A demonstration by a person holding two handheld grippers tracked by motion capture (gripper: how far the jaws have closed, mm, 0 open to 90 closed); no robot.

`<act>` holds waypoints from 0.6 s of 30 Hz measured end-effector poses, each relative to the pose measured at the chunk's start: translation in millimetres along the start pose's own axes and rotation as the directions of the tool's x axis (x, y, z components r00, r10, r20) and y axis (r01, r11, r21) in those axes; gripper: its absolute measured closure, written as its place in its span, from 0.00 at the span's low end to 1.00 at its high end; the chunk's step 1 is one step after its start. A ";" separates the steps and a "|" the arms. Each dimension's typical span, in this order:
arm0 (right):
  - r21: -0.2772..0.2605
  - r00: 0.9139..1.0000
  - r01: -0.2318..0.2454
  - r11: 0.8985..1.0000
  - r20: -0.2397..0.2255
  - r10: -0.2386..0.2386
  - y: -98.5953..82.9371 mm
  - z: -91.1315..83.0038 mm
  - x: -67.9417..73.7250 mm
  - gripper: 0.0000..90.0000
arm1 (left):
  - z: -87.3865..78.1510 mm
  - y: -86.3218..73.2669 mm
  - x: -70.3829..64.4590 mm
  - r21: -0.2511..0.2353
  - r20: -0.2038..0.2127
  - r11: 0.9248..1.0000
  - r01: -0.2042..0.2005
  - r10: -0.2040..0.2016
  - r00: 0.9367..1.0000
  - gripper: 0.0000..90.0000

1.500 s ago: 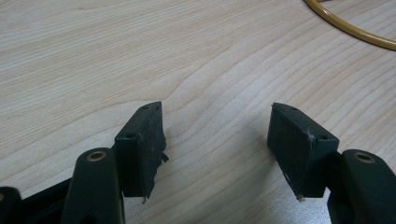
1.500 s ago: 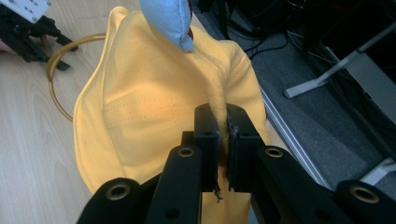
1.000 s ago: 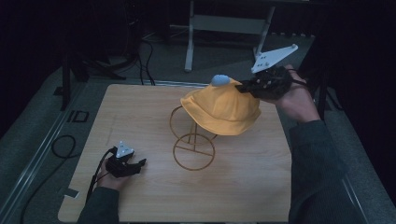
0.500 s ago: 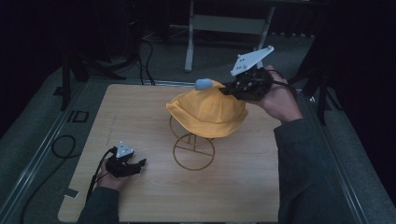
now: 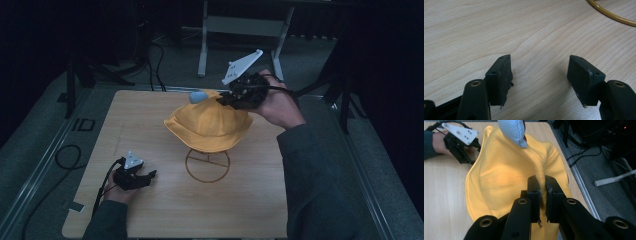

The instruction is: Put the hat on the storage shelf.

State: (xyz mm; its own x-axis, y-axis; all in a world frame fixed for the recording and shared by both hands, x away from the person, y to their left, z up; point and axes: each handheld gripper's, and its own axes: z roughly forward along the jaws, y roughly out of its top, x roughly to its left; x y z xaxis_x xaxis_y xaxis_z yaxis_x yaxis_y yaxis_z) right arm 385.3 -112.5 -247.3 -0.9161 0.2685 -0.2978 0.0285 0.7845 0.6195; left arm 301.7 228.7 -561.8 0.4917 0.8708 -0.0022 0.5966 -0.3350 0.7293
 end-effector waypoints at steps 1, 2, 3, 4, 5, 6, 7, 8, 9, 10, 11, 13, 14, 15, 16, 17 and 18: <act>0.007 1.000 0.003 1.000 -0.009 -0.003 1.9 5.5 0.9 0.92 | 0.1 0.0 0.0 -0.001 0.000 1.000 0.001 -0.001 1.000 0.41; 0.011 1.000 0.007 1.000 -0.014 -0.007 2.8 7.7 1.6 0.92 | 0.1 0.0 0.0 -0.001 0.000 1.000 0.001 -0.001 1.000 0.41; 0.014 1.000 0.006 1.000 -0.019 -0.006 3.8 9.9 2.7 0.91 | 0.0 0.0 0.1 0.000 0.001 1.000 -0.001 0.001 1.000 0.41; 0.018 1.000 0.009 1.000 -0.024 -0.009 4.7 12.0 3.3 0.91 | 0.0 0.0 0.0 0.000 0.001 1.000 0.000 0.000 1.000 0.41; 0.019 1.000 0.007 1.000 -0.028 -0.007 5.5 14.2 3.9 0.90 | 0.0 0.0 0.1 0.000 0.001 1.000 -0.001 0.001 1.000 0.41; 0.019 1.000 0.007 1.000 -0.028 -0.007 5.5 14.2 3.9 0.90 | 0.0 0.0 0.1 0.000 0.001 1.000 -0.001 0.001 1.000 0.41; 0.023 0.999 0.010 1.000 -0.040 -0.009 7.1 18.2 5.2 0.89 | -0.1 0.0 0.1 0.001 0.001 1.000 -0.001 0.001 1.000 0.41; 0.023 0.999 0.010 1.000 -0.040 -0.009 7.1 18.2 5.2 0.89 | -0.1 0.0 0.1 0.001 0.001 1.000 -0.001 0.001 1.000 0.41; 0.033 0.998 0.019 0.999 -0.053 -0.017 8.9 22.0 7.6 0.89 | -0.1 0.0 0.2 0.001 0.001 1.000 -0.002 0.002 1.000 0.41; 0.033 0.998 0.019 0.999 -0.053 -0.017 8.9 22.0 7.6 0.89 | -0.1 0.0 0.2 0.001 0.001 1.000 -0.002 0.002 1.000 0.41; 0.039 0.998 0.025 0.999 -0.060 -0.023 9.4 23.5 8.6 0.89 | -0.1 0.0 0.2 0.001 0.000 1.000 -0.003 0.003 1.000 0.41; 0.081 0.996 0.048 0.996 -0.073 -0.042 10.6 28.6 11.9 0.87 | -0.1 0.0 0.2 0.001 0.000 1.000 -0.003 0.003 1.000 0.41; 0.089 0.996 0.046 0.995 -0.082 -0.039 10.2 29.3 12.5 0.86 | 0.0 0.0 0.1 0.000 0.000 1.000 -0.001 0.001 1.000 0.41; 0.093 0.995 0.050 0.994 -0.090 -0.041 9.9 30.0 12.4 0.84 | 0.0 0.0 0.0 0.000 0.000 1.000 -0.001 0.001 1.000 0.41; 0.103 0.995 0.049 0.994 -0.095 -0.039 9.7 30.4 12.7 0.80 | 0.0 0.0 0.0 0.000 0.000 1.000 -0.001 0.001 1.000 0.41; 0.113 0.995 0.048 0.992 -0.097 -0.037 9.1 31.0 12.8 0.74 | 0.0 0.0 0.0 0.000 0.000 1.000 -0.001 0.001 1.000 0.41; 0.120 0.995 0.042 0.992 -0.093 -0.031 8.7 31.4 13.1 0.68 | 0.0 0.0 0.0 0.000 0.000 1.000 -0.001 0.001 1.000 0.41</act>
State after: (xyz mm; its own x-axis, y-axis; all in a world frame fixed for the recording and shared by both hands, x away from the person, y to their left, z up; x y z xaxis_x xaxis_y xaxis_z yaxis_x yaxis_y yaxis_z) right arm 386.1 -84.6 -268.6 -0.9499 0.1905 -0.2479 0.0374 0.8564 0.5149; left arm 301.7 228.7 -561.7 0.4919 0.8707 -0.0016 0.5962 -0.3354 0.7294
